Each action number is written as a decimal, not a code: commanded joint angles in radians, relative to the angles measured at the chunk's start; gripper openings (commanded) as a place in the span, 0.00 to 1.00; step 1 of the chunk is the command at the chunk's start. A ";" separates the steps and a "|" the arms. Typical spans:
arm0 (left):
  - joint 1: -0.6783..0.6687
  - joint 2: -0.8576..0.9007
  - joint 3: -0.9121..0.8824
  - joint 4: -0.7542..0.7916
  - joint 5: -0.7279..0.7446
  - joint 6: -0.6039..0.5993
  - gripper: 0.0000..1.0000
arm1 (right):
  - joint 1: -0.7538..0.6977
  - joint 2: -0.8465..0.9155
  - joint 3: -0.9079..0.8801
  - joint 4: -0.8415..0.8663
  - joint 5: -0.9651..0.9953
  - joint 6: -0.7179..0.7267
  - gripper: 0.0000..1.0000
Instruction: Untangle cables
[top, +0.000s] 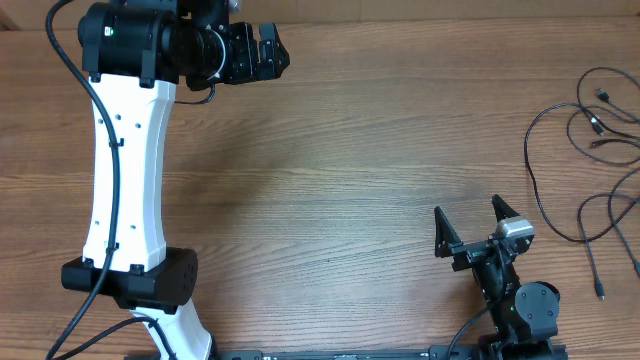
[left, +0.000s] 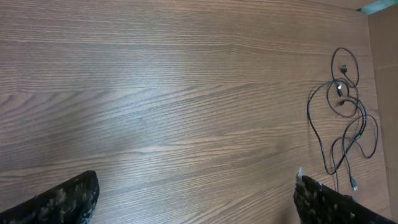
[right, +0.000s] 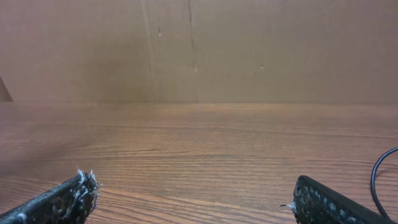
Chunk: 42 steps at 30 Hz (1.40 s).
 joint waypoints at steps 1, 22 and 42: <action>-0.009 0.006 0.016 0.002 -0.007 0.015 1.00 | -0.002 -0.011 -0.011 0.003 0.003 0.000 1.00; -0.002 -0.462 -0.776 0.621 -0.110 0.147 1.00 | -0.002 -0.011 -0.011 0.003 0.003 0.000 1.00; 0.092 -1.503 -2.103 1.482 -0.092 0.352 1.00 | -0.002 -0.011 -0.011 0.003 0.003 0.000 1.00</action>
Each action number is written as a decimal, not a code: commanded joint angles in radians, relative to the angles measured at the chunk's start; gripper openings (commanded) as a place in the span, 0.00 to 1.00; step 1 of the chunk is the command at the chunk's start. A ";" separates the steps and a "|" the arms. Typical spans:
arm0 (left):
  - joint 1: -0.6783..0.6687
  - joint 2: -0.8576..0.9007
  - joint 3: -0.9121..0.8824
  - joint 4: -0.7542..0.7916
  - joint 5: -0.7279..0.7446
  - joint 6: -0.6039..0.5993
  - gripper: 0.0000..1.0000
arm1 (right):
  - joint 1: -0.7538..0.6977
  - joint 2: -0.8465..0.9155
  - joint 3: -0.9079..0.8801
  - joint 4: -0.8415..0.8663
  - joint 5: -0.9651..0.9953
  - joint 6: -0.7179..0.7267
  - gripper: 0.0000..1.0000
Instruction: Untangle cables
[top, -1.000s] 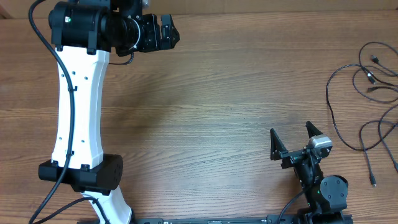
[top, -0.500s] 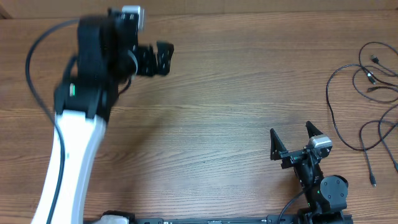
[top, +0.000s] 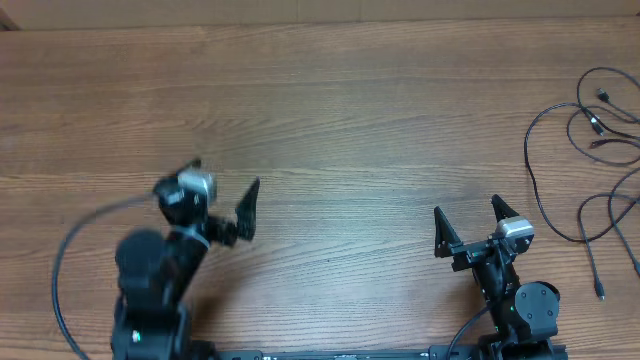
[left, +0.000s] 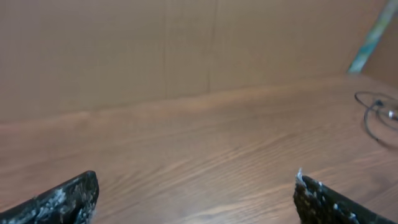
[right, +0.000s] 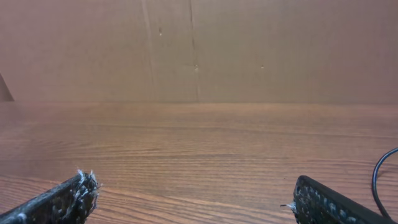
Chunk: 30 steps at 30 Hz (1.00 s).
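Observation:
A tangle of thin black cables (top: 598, 150) lies at the table's far right edge, loops overlapping, plugs at several ends. The left wrist view catches a blurred loop of these cables (left: 376, 112) at its right edge; a single cable (right: 380, 174) curves into the right wrist view. My left gripper (top: 222, 196) is open at the near left, folded low and blurred. My right gripper (top: 468, 220) is open at the near right, left of the cables. Neither holds anything.
The wooden table (top: 340, 120) spreads between both arms. A brown cardboard wall (right: 199, 50) stands behind its far edge. A pale strip (left: 372, 31) leans at the upper right of the left wrist view.
My left arm has come back from the far left of the table to the near left, folded low. Its wrist camera now looks across the table instead of down. The right arm and cables are unchanged.

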 joint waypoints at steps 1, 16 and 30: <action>0.004 -0.194 -0.178 0.076 -0.045 0.100 1.00 | -0.002 -0.011 -0.011 0.003 0.006 0.000 1.00; 0.004 -0.547 -0.477 0.066 -0.206 0.205 1.00 | -0.002 -0.011 -0.011 0.003 0.006 0.000 1.00; 0.004 -0.575 -0.475 0.004 -0.221 0.167 1.00 | -0.002 -0.011 -0.011 0.003 0.006 0.000 1.00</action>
